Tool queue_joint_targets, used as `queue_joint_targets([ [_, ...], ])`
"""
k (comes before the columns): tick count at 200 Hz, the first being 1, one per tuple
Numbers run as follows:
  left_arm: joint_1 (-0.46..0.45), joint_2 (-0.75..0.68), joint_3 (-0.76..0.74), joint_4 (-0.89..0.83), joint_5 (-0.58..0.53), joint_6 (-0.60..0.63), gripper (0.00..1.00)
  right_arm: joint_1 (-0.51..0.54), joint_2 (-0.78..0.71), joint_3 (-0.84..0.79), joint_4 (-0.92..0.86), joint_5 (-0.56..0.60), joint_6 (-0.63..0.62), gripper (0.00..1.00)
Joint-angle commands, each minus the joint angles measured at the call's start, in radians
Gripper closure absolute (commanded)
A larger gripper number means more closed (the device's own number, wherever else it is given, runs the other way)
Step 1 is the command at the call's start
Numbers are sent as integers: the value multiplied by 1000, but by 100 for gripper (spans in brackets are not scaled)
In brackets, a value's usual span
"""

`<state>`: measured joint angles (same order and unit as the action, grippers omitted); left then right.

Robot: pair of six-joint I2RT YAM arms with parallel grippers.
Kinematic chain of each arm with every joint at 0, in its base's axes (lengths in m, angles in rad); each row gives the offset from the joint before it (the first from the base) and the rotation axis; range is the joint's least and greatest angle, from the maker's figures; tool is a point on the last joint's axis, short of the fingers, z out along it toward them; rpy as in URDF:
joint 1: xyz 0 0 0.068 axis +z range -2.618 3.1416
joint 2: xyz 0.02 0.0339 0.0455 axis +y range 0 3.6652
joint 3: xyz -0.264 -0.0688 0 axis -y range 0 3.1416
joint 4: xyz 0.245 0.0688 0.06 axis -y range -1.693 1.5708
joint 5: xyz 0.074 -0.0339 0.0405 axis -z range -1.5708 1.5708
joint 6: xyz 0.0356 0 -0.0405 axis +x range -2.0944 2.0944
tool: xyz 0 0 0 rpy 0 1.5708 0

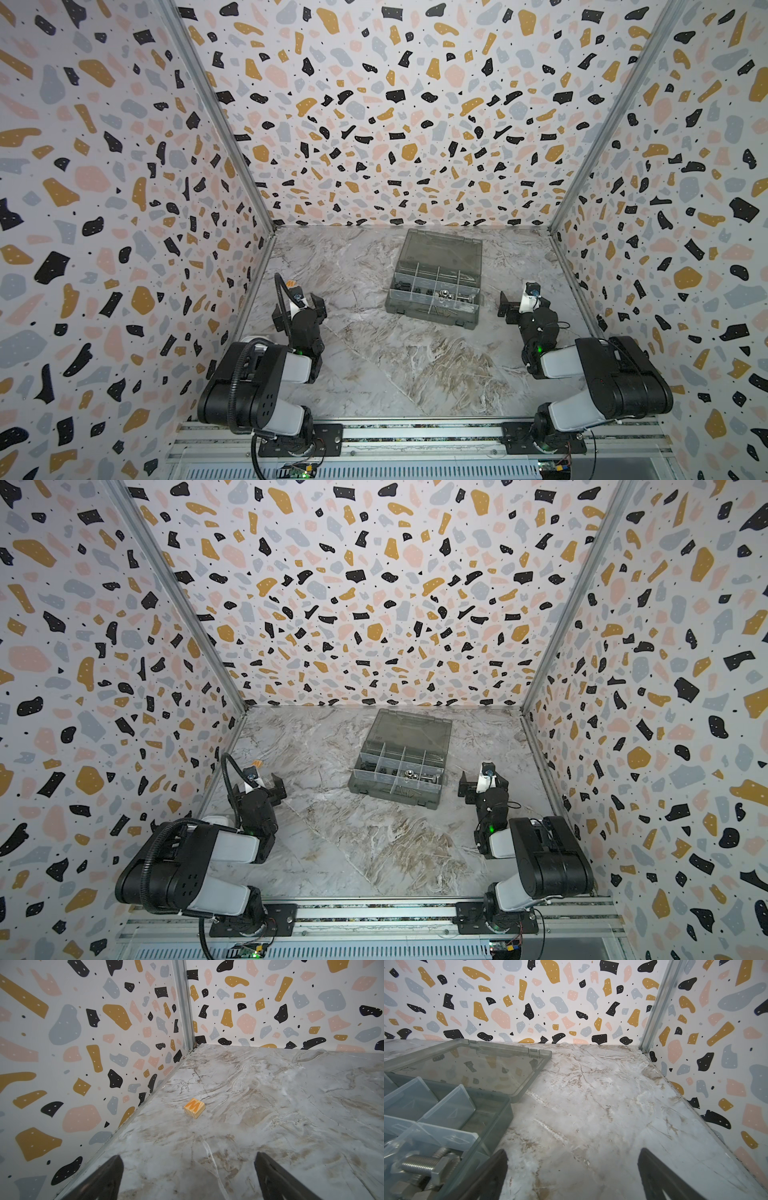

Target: Sort the screws and nuts into containers

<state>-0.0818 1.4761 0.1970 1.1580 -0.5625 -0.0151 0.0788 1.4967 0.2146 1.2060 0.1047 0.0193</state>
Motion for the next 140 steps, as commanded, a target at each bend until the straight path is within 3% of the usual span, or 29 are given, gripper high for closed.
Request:
queue_joint_targets([
  [1,14,4,24,64,-3,-8,0,6,-8,-4,41,0,-10,1],
  [43,15,5,24,64,-2,-8,0,18,-15,-8,34,13,-16,1],
  [82,16,1,21,67,0,-8,0,71,-22,-53,112,93,-43,1],
  [140,17,2,21,68,0,-9,0,67,-13,-51,132,78,-46,1],
])
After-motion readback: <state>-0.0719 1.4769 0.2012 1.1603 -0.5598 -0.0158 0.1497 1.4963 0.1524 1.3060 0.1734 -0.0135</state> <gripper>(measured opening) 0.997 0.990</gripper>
